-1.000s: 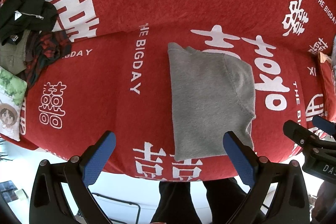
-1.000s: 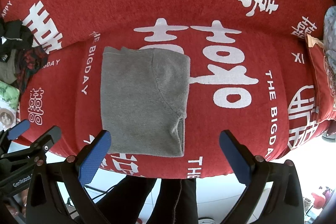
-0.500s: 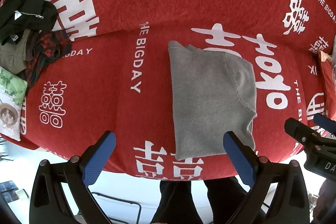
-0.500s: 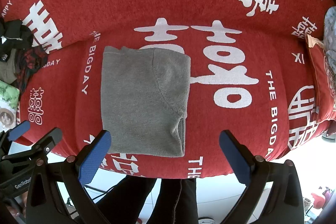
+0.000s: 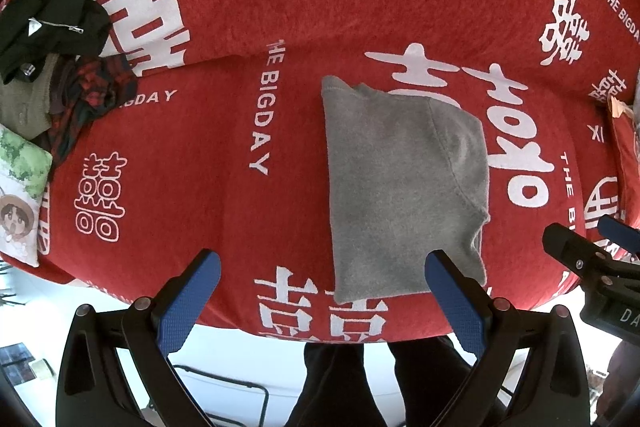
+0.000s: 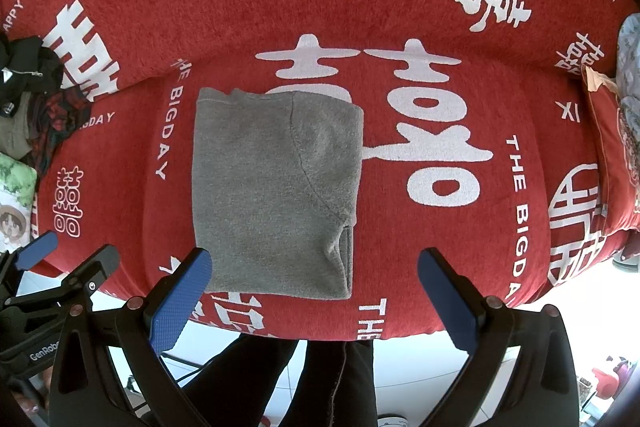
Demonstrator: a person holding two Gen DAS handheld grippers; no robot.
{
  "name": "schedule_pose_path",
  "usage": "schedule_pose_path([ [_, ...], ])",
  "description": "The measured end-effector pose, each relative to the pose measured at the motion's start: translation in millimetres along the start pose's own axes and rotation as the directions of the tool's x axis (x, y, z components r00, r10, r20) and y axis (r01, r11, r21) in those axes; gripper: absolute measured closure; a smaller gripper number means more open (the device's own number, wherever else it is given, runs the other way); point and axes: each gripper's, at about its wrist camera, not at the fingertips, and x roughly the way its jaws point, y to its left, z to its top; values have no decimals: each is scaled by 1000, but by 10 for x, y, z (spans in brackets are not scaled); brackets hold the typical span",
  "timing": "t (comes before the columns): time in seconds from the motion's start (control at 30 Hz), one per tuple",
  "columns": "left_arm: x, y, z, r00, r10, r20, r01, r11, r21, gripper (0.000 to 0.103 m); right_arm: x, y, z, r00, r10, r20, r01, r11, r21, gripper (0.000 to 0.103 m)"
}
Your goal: Fold small clothes
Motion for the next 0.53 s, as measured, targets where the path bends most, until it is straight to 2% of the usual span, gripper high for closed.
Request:
schedule_pose_path([
  [0.37,16,39,-17,1000,-8,0,8,1000,-25,1,-2,17,-5,1000,-2,1,2,1000,1,1],
  [0.53,-7,27,9,1000,-11,17,11,1000,-1,1,-2,19,-11,1000,-3,0,3,1000,2,1],
])
